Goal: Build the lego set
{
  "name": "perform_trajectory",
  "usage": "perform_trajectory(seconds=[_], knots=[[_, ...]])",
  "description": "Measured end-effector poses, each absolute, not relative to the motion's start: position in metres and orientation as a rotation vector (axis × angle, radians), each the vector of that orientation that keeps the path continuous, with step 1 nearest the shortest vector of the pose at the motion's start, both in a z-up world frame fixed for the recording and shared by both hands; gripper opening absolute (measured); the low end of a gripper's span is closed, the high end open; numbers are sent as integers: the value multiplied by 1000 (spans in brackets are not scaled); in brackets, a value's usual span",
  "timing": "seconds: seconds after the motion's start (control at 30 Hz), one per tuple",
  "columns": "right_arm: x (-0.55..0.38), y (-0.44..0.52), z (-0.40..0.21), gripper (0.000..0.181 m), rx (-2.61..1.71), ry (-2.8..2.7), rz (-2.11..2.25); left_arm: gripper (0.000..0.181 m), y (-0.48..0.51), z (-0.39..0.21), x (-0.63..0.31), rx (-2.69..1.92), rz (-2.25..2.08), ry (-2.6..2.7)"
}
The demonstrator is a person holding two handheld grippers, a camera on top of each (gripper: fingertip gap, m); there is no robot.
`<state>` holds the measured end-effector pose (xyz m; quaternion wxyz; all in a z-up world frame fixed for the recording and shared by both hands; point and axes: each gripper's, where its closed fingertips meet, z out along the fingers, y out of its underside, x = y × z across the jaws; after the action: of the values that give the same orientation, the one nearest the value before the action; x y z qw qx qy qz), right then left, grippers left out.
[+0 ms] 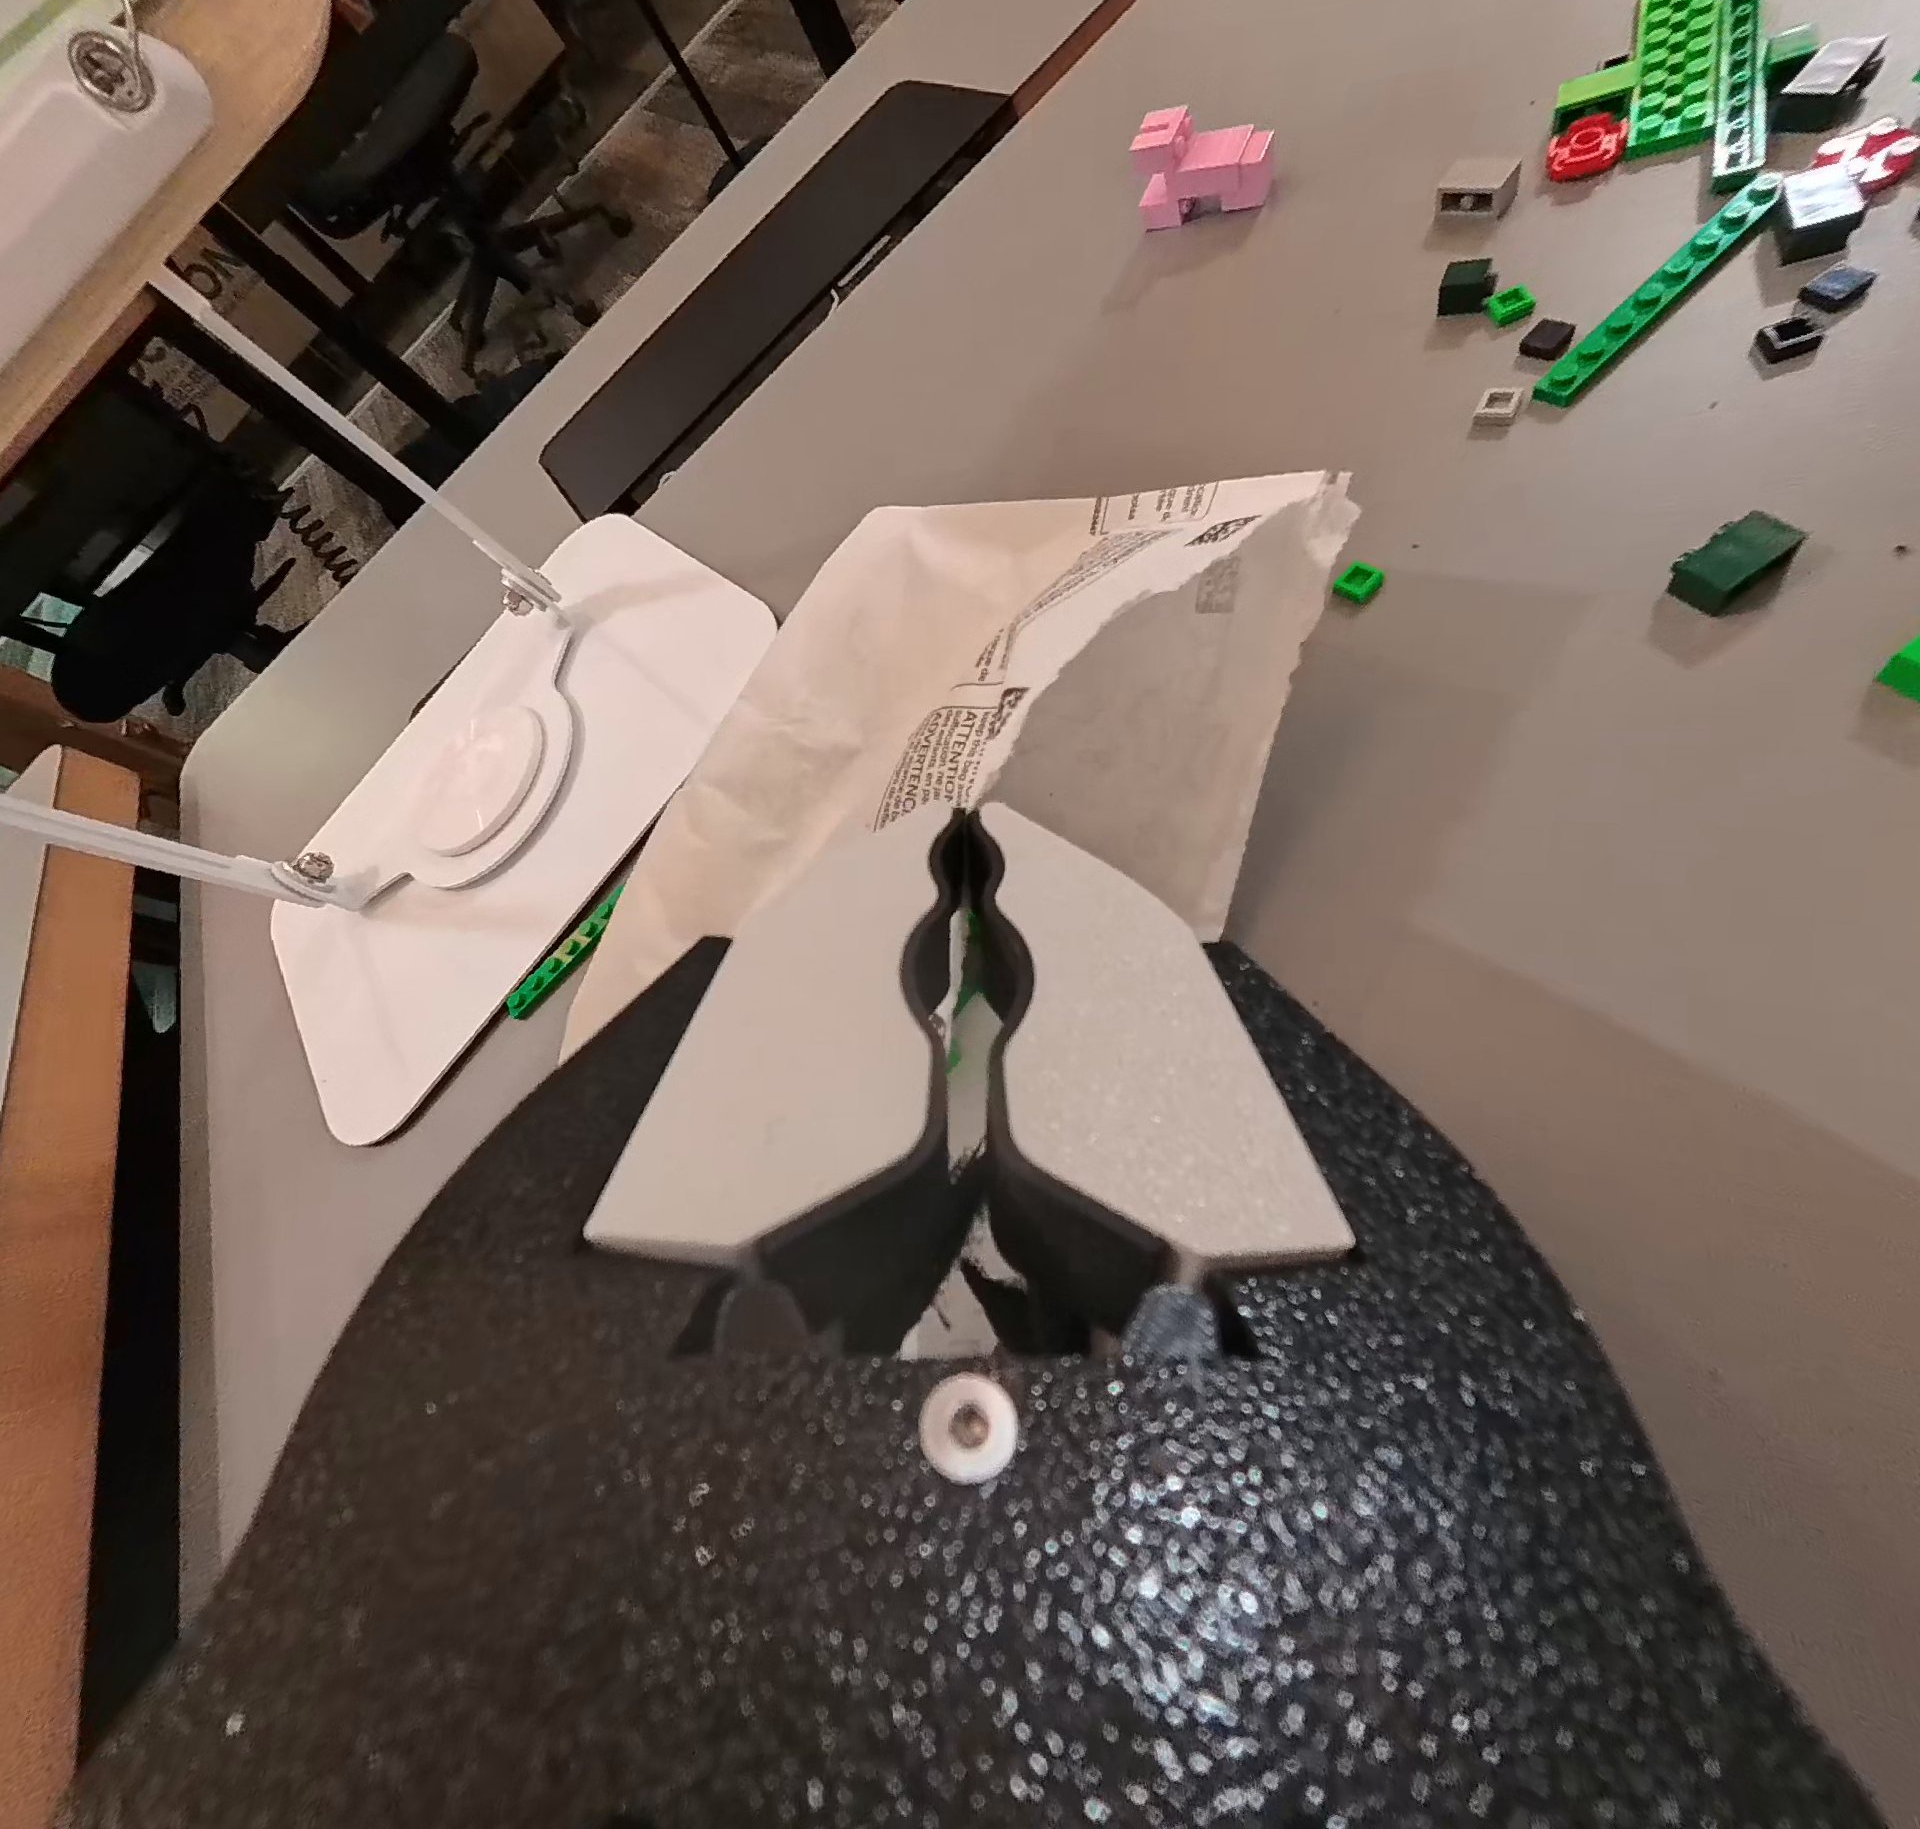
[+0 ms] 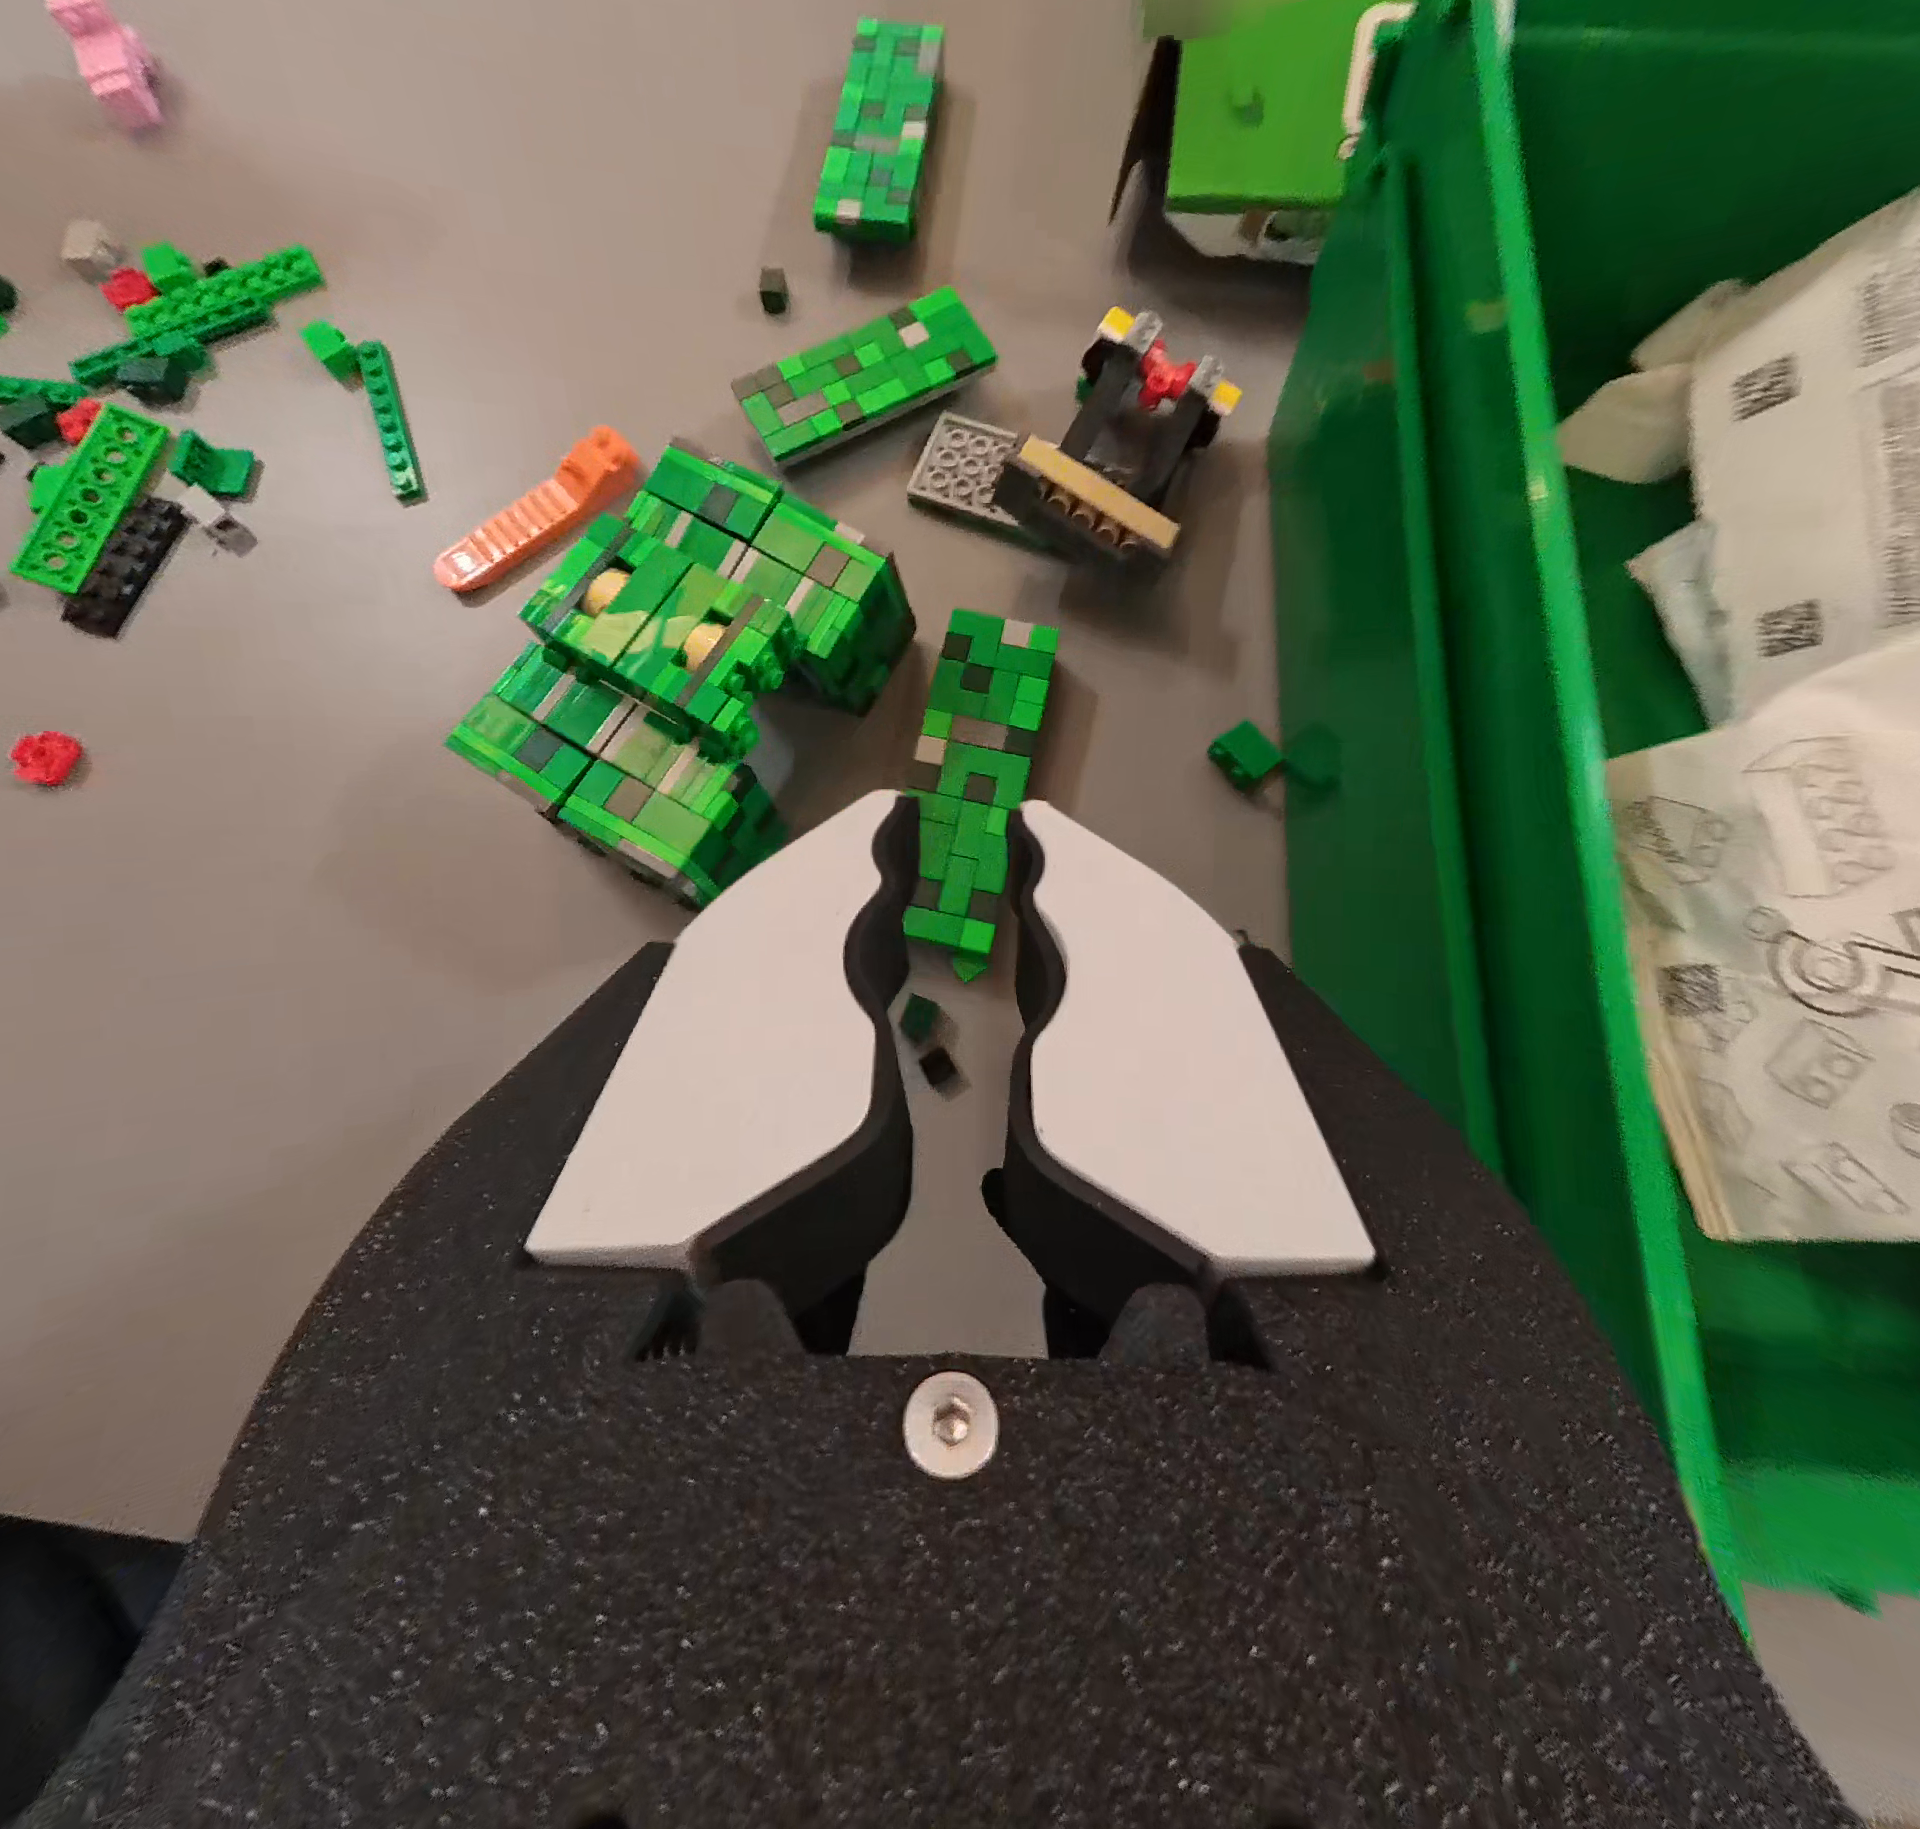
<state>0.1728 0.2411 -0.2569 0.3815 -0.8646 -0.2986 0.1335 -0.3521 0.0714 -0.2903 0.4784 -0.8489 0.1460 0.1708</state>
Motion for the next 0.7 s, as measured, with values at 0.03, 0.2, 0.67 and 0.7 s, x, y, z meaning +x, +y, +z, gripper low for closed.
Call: perform_trajectory(seconds=[0.03,0.2,0.67,0.7], knots=[[169,241,-261,19,-2211,-776,368,0,71,-291,-352,-2073,418,358],[156,243,-286,37,-2266,-849,429,0,72,-292,-351,-2079,419,367],[155,262,-329,40,-2366,-940,213,0,72,-296,-350,-2092,415,378],[158,263,-329,43,-2369,-946,175,0,72,-296,-350,-2092,416,379]])
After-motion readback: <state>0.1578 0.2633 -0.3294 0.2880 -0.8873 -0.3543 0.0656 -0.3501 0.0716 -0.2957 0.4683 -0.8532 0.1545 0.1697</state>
